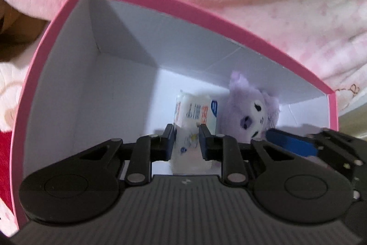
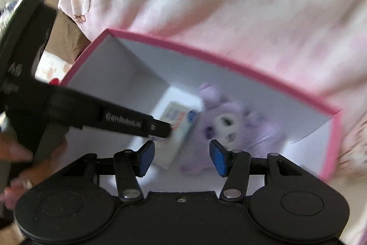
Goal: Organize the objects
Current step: 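Open the left gripper to release the tissue pack and lift away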
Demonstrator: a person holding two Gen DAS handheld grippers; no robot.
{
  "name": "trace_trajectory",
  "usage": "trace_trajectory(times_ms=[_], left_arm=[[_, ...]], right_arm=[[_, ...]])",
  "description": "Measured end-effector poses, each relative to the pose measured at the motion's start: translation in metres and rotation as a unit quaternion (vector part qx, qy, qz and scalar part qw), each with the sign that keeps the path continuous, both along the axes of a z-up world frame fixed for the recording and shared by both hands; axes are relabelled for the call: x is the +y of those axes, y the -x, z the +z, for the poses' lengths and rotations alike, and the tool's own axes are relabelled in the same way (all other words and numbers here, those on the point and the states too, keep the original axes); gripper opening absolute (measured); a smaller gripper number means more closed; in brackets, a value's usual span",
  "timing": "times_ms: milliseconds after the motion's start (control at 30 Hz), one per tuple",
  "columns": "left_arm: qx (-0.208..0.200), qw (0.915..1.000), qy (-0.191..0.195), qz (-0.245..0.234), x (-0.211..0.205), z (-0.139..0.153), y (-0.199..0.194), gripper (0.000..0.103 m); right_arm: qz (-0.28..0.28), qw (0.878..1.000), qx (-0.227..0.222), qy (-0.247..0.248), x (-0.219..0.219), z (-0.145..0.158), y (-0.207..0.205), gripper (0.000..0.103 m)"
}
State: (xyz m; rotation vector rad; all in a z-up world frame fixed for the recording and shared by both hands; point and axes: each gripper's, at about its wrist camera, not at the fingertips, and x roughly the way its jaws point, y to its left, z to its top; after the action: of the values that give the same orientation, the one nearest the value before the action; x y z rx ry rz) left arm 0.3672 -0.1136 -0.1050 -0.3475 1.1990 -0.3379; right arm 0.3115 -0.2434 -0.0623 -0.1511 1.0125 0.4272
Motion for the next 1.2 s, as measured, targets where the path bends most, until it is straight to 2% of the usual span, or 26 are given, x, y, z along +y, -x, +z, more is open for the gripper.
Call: trace_trajectory(times_ms=[33,67,200,333,433,600,667,800,867,967,1033,1100,1200], left_arm=[[-0.002,1.0,-0.003,0.004,-0.002,0.001,0.0,0.022],[-0.004,1.0,-0.005,0.006,-0.003,0.002,0.0,0.022],[-0.025,0.9997,-0.003,0.007,-0.005,0.009,0.009,0.022],[-0.042,0.9991,-0.01,0.0,-0.005,0.017,0.018,0.022],[-0.057,0.9981,-0.022,-0.01,-0.005,0.024,0.024,0.022],[-0.067,0.9974,-0.014,-0.021,-0.003,0.032,0.039,0.022],[-0.077,0.9967,-0.016,-0.019,0.001,0.037,0.044,0.025],[-0.091,0.9953,-0.028,-0.015,0.014,0.047,0.056,0.03],[-0.093,0.9952,-0.028,-0.013,0.018,0.05,0.062,0.039],[-0.102,0.9937,-0.037,-0.029,0.021,0.059,0.079,0.048],[-0.107,0.9923,-0.049,-0.036,0.022,0.066,0.093,0.049],[-0.116,0.9901,-0.06,-0.053,0.02,0.073,0.105,0.051],[-0.129,0.9861,-0.075,-0.073,0.018,0.089,0.125,0.055]], right_arm=[[0.004,1.0,-0.007,0.008,-0.003,0.001,-0.004,0.043],[0.005,1.0,-0.014,0.017,-0.003,0.002,-0.005,0.043],[-0.003,0.998,-0.021,0.053,0.005,-0.005,-0.019,0.042],[-0.018,0.996,-0.003,0.086,0.007,-0.022,-0.033,0.043],[-0.017,0.996,0.004,0.084,0.003,-0.023,-0.033,0.043],[-0.023,0.995,0.025,0.09,-0.001,-0.023,-0.029,0.043],[-0.052,0.996,0.027,0.071,-0.007,-0.023,-0.031,0.046],[-0.065,0.997,-0.013,0.044,-0.015,-0.016,-0.023,0.048],[-0.07,0.997,-0.031,0.016,-0.022,-0.003,-0.012,0.05],[-0.083,0.995,-0.052,-0.024,-0.039,0.021,0.017,0.051],[-0.089,0.992,-0.073,-0.057,-0.052,0.034,0.044,0.053],[-0.098,0.989,-0.074,-0.083,-0.06,0.044,0.065,0.054],[-0.098,0.987,-0.081,-0.098,-0.053,0.061,0.097,0.056]])
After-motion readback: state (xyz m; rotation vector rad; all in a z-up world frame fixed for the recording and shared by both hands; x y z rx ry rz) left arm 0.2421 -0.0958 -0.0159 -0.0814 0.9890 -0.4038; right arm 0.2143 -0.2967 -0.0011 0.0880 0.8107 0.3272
